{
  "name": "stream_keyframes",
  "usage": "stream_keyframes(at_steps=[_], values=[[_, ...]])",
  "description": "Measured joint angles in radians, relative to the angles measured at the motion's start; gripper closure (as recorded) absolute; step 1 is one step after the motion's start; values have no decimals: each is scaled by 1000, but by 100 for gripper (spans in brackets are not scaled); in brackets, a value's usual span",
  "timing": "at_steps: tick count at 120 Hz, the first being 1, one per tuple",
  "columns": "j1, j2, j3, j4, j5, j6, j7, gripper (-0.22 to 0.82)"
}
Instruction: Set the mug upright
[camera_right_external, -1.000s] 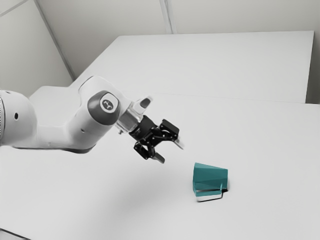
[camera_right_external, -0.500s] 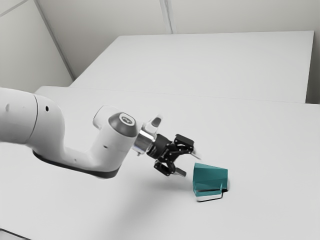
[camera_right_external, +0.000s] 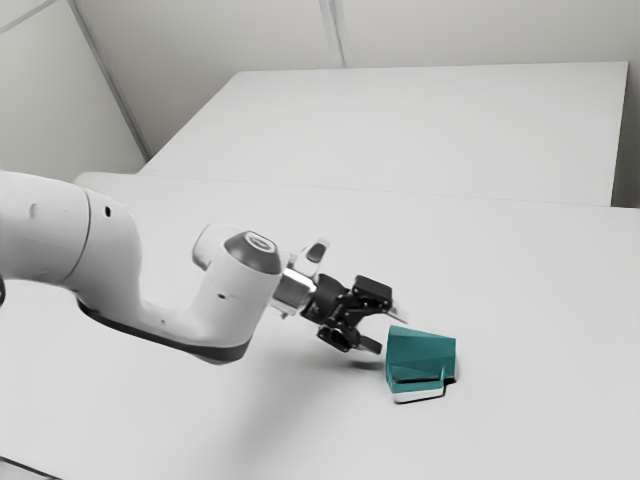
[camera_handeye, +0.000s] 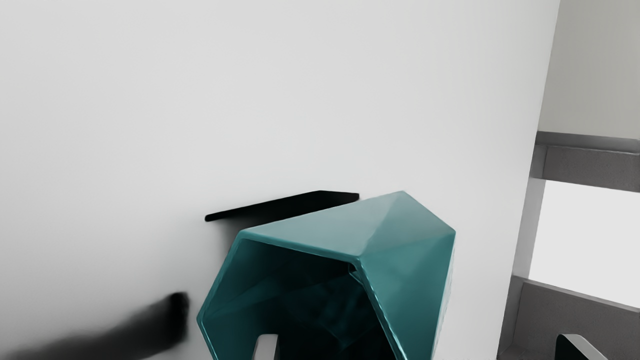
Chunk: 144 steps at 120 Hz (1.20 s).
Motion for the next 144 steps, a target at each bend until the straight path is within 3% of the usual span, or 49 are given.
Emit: stream_keyframes(at_steps=[38, 98, 124, 144], values=[[-2, 45, -31, 37, -30, 1, 88, 12], [3, 49, -42, 42, -37, 2, 173, 66], [5, 27, -52, 42, -36, 6, 194, 74], [14, -47, -54, 40, -24, 17, 202, 76]])
